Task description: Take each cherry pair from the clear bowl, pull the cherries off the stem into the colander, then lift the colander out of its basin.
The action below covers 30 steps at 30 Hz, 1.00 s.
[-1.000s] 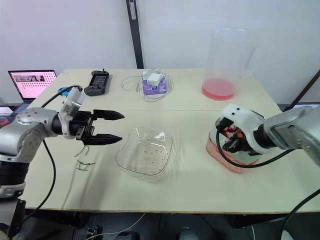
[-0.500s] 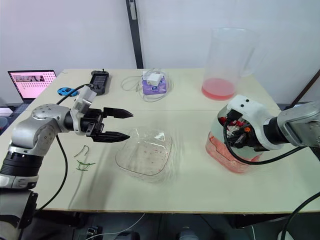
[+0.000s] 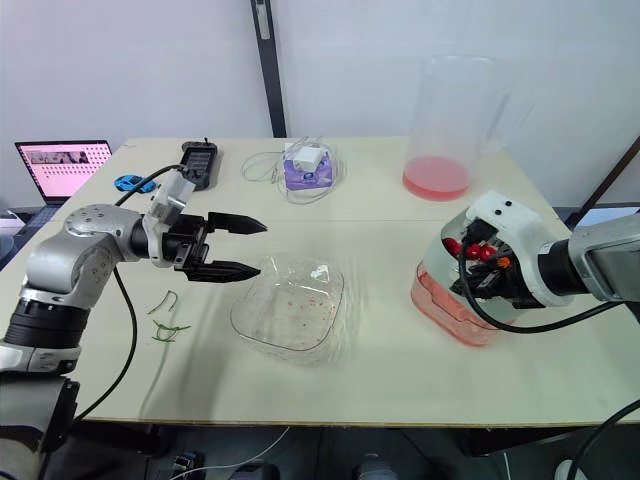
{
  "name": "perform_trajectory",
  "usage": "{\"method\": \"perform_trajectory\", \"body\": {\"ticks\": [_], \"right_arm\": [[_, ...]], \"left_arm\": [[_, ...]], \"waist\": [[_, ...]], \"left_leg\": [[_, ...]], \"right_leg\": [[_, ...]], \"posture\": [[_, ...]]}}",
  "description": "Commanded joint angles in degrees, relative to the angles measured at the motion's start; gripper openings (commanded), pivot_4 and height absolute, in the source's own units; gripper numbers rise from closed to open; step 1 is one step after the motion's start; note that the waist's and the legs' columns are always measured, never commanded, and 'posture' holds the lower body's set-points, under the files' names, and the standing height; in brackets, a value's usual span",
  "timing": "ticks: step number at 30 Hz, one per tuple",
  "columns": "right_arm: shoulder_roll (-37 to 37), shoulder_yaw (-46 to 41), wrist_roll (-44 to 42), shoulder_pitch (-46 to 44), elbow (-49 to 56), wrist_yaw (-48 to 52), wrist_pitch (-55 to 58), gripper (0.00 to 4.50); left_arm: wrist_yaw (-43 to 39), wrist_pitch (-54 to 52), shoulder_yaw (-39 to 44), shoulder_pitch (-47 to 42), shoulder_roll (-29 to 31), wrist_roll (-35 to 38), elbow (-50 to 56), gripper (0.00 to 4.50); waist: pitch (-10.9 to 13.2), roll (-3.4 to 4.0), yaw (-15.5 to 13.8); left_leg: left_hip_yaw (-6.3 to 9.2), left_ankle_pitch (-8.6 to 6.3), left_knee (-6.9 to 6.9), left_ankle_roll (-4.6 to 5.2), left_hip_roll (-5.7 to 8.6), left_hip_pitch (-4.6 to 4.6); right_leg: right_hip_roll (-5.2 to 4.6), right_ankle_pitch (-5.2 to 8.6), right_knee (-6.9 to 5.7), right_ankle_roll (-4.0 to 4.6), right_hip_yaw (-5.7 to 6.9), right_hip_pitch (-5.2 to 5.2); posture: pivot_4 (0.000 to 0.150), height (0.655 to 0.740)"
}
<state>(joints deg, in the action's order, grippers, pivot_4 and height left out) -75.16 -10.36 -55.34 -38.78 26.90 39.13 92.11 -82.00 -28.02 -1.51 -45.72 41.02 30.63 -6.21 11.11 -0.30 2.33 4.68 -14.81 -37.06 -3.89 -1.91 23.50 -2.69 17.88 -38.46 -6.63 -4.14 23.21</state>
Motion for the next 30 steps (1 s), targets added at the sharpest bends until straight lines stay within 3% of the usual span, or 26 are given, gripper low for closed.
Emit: {"method": "perform_trajectory", "body": {"ticks": [1, 8, 18, 23, 30], "right_arm": [[0.9, -2.8, -1.1, -0.3, 0.3, -1.4, 0.4, 0.23], [0.3, -1.4, -0.6, -0.1, 0.8, -2.3, 0.4, 0.23], [-1.9, 7.3, 2.5, -8.8, -0.4, 1.0, -3.9, 0.23], [0.3, 26.2, 15.8, -21.7, -5.0, 10.1, -16.4, 0.23], [14.4, 48.5, 40.0, -35.4, -27.8, 24.2, -37.0, 0.23]], "left_arm": [[0.5, 0.6, 0.9, -1.2, -0.1, 0.3, 1.2, 4.5], [1.0, 0.3, 1.5, -0.1, 0.2, 0.7, 2.3, 4.5], [4.8, -1.4, 4.2, 2.7, 0.9, 1.9, 5.7, 4.5], [8.5, -3.7, 7.9, 8.6, 3.4, 3.5, 11.4, 4.5], [16.1, -7.2, 16.0, 19.3, 6.0, 7.3, 21.9, 4.5]], "waist": [[0.0, 0.0, 0.0], [0.0, 0.0, 0.0], [0.0, 0.01, 0.0], [0.0, 0.03, 0.6], [0.0, 0.02, 0.3]], "left_leg": [[0.0, 0.0, -0.01, 0.0, 0.0, 0.0], [0.0, 0.0, 0.0, 0.0, 0.0, 0.0], [0.0, 0.0, 0.0, 0.0, 0.0, 0.0], [-0.03, 0.0, 0.04, 0.0, -0.02, -0.03], [-0.07, 0.0, 0.03, -0.01, -0.02, 0.0]], "right_leg": [[0.0, 0.0, 0.0, 0.0, 0.0, 0.0], [0.0, 0.0, 0.0, 0.0, 0.0, 0.0], [-0.01, 0.0, 0.0, 0.0, -0.01, 0.01], [0.01, 0.0, 0.01, 0.0, -0.06, 0.07], [-0.03, 0.0, 0.02, 0.0, -0.06, 0.09]], "posture": [[0.15, 0.7332], [0.15, 0.7332], [0.15, 0.7332], [0.15, 0.7332], [0.15, 0.7332]]}}
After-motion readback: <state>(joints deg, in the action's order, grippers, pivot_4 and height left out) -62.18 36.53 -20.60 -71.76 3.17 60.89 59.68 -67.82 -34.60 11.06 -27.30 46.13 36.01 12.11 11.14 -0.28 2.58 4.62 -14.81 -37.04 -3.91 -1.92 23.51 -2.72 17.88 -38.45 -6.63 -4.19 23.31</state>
